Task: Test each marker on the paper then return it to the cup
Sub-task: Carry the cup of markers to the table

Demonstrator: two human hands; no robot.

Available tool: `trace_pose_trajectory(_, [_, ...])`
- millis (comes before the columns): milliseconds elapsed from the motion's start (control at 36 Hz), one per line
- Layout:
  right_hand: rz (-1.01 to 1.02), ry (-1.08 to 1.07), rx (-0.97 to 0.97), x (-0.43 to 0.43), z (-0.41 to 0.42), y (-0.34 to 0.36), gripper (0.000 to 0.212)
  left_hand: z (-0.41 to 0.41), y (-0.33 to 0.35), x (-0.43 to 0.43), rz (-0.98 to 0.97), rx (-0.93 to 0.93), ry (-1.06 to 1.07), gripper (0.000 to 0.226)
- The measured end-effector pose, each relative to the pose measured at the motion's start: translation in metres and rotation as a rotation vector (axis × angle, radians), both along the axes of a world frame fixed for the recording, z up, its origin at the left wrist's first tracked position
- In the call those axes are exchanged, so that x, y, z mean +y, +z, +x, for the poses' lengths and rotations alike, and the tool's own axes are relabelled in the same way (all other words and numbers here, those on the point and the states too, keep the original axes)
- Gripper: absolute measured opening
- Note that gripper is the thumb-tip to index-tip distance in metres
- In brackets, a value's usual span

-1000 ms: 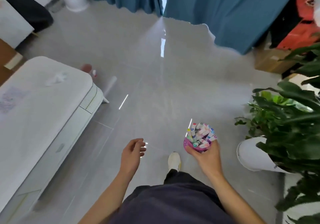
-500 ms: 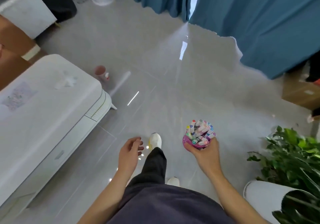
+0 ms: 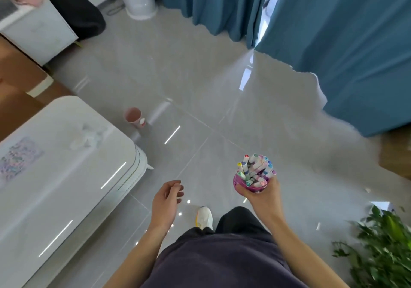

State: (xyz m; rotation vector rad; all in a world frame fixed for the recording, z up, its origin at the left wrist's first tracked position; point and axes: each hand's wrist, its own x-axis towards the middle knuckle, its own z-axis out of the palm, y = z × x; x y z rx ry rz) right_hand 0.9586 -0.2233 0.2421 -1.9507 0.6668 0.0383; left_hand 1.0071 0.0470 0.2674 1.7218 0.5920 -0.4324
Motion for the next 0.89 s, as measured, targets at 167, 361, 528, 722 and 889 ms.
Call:
trace_pose_trajectory(167, [-0.008, 0.012, 0.047, -0.014, 0.078, -0.018, 0.079, 0.062, -0.003, -0.007, -0.008, 0.0, 0.052, 0.018])
trace_pose_trajectory(361, [0.028, 0.12, 0.007, -0.029, 0.188, -0.023, 0.072, 0.143, -0.003, -0.031, -0.02, -0.016, 0.169, 0.018])
trace_pose_trajectory(528, [0.085, 0.226, -0.003, -0.047, 0.282, -0.019, 0.066, 0.214, -0.002, -0.055, -0.009, -0.009, 0.258, 0.018])
trace_pose_trajectory(722, [0.08, 0.347, -0.013, -0.052, 0.375, -0.009, 0.063, 0.282, 0.004, -0.067, -0.015, -0.016, 0.346, 0.017])
trace_pose_trajectory(889, [0.086, 0.401, 0.002, -0.032, 0.443, -0.003, 0.055, 0.333, 0.003, -0.052, -0.026, 0.007, 0.425, 0.016])
